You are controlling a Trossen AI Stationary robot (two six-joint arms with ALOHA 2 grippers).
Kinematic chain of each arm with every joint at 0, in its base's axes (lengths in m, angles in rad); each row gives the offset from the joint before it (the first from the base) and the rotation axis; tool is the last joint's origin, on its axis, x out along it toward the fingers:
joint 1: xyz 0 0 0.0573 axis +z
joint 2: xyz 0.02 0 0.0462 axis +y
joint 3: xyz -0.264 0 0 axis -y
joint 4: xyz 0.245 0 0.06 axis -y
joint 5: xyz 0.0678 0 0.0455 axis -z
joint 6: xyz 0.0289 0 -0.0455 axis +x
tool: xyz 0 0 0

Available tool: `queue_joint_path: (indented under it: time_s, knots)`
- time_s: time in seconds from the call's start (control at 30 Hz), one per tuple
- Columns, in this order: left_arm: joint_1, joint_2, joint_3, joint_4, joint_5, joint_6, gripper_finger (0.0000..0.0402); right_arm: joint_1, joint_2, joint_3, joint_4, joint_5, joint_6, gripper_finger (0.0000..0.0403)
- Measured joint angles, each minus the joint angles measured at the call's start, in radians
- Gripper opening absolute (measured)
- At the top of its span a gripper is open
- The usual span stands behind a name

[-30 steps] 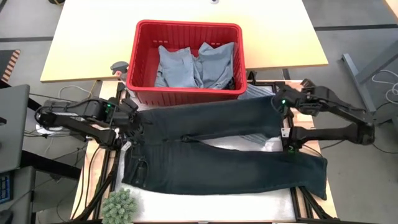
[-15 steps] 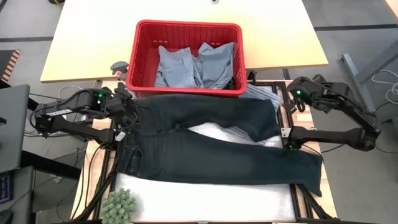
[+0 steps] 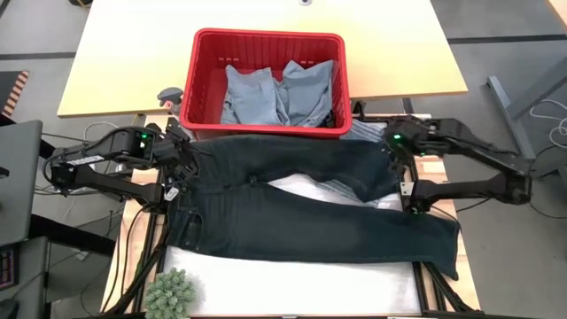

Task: Fold Laundry from Bin
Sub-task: Fold the black pants

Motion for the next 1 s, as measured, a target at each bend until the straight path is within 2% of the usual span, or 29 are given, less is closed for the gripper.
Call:
queue_joint_path:
  time_s: [0.1, 0.2, 0.33, 0.4, 0.5, 0.7, 1.0]
  knots:
    - [0.0, 0.0, 0.0, 0.0, 0.0, 0.0, 0.0, -0.066, 0.068, -0.04, 0.03, 0.067, -0.032, 0.028]
    - [0.0, 0.0, 0.0, 0.0, 0.01, 0.011, 0.0, -0.16, 0.106, -0.079, 0.148, -0.054, -0.145, 0.0312]
    - [0.0, 0.0, 0.0, 0.001, 0.016, 0.024, 0.0, -0.312, 0.125, -0.08, 0.297, -0.159, -0.275, 0.0312]
    - [0.0, 0.0, 0.0, 0.001, 0.017, 0.024, 0.0, -0.396, 0.137, -0.08, 0.353, -0.264, -0.303, 0.0309]
    - [0.0, 0.0, 0.0, 0.001, 0.021, 0.03, 0.0, -0.493, 0.169, -0.08, 0.328, -0.368, -0.35, 0.0307]
    - [0.0, 0.0, 0.0, 0.001, 0.019, 0.045, 0.0, -0.57, 0.271, -0.08, 0.214, -0.388, -0.495, 0.0306]
    - [0.0, 0.0, 0.0, 0.001, 0.019, 0.044, 0.0, -0.576, 0.401, -0.08, 0.264, -0.416, -0.568, 0.0306]
